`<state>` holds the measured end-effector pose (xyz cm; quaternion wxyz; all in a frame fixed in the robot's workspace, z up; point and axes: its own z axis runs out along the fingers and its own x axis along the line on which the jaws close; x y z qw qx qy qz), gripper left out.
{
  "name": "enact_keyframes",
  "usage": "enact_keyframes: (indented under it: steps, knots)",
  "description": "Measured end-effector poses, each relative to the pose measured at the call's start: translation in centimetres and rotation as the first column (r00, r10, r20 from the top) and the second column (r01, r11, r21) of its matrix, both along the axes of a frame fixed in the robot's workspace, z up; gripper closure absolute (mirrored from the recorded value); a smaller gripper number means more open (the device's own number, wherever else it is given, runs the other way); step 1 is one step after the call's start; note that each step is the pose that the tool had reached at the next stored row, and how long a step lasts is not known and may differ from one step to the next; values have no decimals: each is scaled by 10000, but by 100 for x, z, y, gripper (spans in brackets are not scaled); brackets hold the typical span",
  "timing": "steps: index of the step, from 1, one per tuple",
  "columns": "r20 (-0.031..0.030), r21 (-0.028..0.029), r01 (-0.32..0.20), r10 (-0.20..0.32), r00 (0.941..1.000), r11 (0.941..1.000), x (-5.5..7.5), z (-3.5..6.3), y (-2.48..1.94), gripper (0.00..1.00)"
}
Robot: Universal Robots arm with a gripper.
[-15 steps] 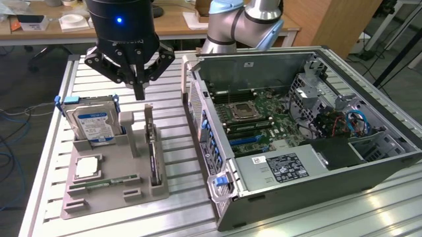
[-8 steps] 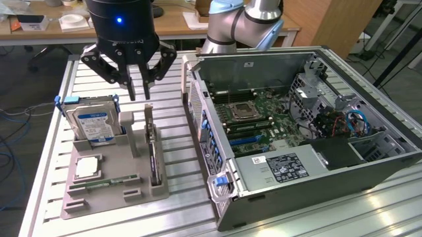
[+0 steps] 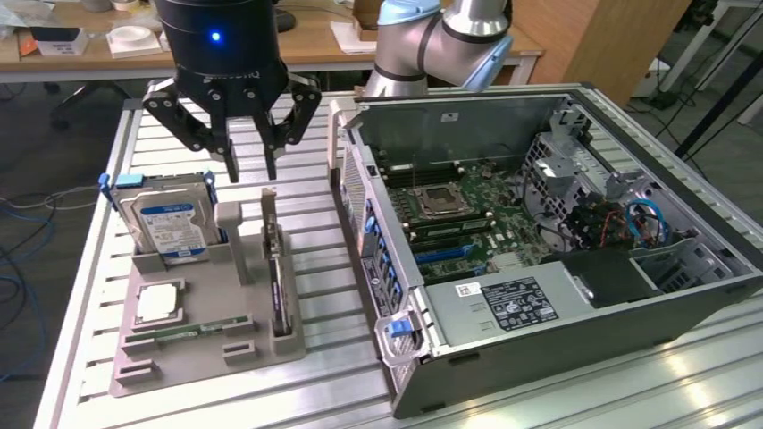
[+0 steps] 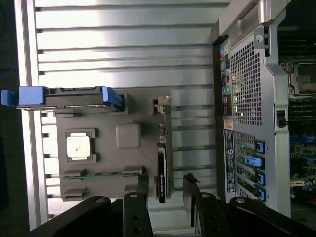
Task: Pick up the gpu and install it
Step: 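Pick up the gpu and move the gpu toward the slot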
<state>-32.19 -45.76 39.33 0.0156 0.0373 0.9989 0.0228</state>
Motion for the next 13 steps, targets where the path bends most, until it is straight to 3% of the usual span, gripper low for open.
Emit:
enact_keyframes:
  steps: [13]
  knots:
    - [0,0,0,0,10000,10000,0,-30,0,58]
